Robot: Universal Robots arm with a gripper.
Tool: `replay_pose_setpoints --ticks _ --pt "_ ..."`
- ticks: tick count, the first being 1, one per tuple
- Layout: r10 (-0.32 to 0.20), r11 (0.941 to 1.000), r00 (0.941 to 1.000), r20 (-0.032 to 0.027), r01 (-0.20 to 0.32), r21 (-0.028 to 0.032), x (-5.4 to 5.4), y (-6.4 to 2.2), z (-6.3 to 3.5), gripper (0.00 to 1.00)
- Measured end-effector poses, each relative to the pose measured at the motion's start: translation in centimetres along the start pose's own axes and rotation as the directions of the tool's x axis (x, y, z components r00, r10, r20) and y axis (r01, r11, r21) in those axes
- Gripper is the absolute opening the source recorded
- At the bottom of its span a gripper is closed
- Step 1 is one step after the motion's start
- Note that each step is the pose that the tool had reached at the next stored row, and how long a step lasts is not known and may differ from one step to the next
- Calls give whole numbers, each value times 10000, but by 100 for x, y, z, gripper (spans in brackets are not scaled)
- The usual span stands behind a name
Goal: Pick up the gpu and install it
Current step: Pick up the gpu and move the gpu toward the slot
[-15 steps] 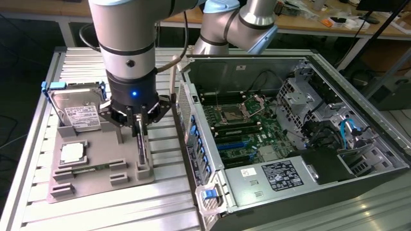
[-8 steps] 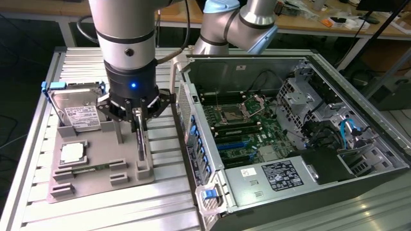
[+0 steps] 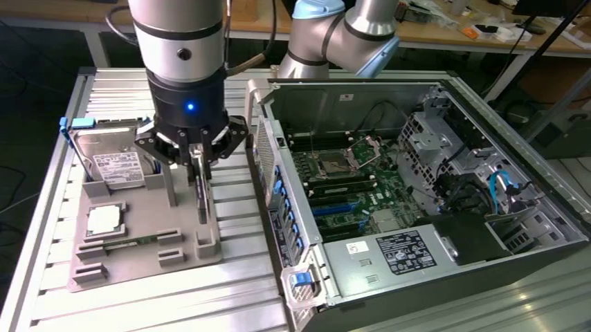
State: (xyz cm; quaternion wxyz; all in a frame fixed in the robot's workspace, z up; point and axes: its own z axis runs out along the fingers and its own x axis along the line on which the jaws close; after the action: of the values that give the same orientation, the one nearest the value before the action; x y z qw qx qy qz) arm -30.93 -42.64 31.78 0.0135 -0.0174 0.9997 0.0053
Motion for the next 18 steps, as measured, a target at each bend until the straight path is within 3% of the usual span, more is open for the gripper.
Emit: replay_pose_setpoints --ticks 18 --pt "1 10000 10000 0 -1 4 -15 13 -563 27"
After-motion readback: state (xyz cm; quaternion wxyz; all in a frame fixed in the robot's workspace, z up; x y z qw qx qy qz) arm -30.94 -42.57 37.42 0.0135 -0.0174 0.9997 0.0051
